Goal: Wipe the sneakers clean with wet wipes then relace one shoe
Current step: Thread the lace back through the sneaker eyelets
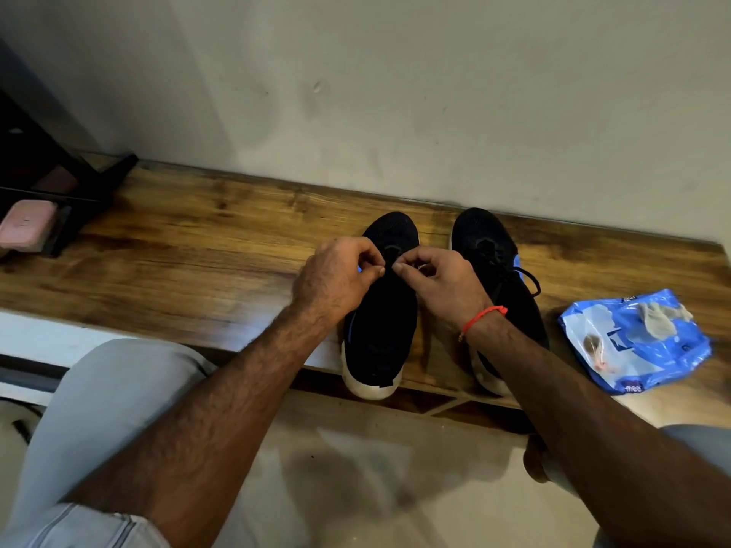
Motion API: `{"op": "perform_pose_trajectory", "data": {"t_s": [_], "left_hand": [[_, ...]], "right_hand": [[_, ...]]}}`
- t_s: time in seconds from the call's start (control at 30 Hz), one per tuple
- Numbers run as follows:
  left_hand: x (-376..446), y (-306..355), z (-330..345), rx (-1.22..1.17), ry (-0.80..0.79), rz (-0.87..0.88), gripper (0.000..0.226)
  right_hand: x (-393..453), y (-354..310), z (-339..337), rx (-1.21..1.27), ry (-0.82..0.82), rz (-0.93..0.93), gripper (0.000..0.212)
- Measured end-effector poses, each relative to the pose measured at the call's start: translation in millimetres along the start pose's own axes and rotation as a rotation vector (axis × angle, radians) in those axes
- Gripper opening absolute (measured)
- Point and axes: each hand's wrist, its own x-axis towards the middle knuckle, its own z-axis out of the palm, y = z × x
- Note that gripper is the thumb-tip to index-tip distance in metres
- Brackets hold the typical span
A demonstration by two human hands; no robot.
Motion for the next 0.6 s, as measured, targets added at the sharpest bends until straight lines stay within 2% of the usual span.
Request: {"op": "perform_pose_trajectory", "data": {"t_s": [0.13,0.27,0.37,0.53,0.6], "left_hand": [[-1,0,0,-0.05,0.015,-0.038,0.017],[-2,-1,1,-0.062,0.02,-0.045,0.011],[-3,0,2,-0.057,0.02,-0.03,0.012],[1,-2,2,-0.076,-0.014,-0.054,0.012],[5,-4,1,-0.155,-0.059,-0.109,0.007]], "right_hand": [[6,4,0,0.022,0.052,0.031,0.006],[9,6,0,0.002,-0.089,0.075,0.012],[11,5,-5,-0.017,-0.125,0.039,0.012],[15,5,-4,-0.042,-0.077,0.081,0.007],[16,6,-3,-0.033,-0.05,0.105,0.007]]}}
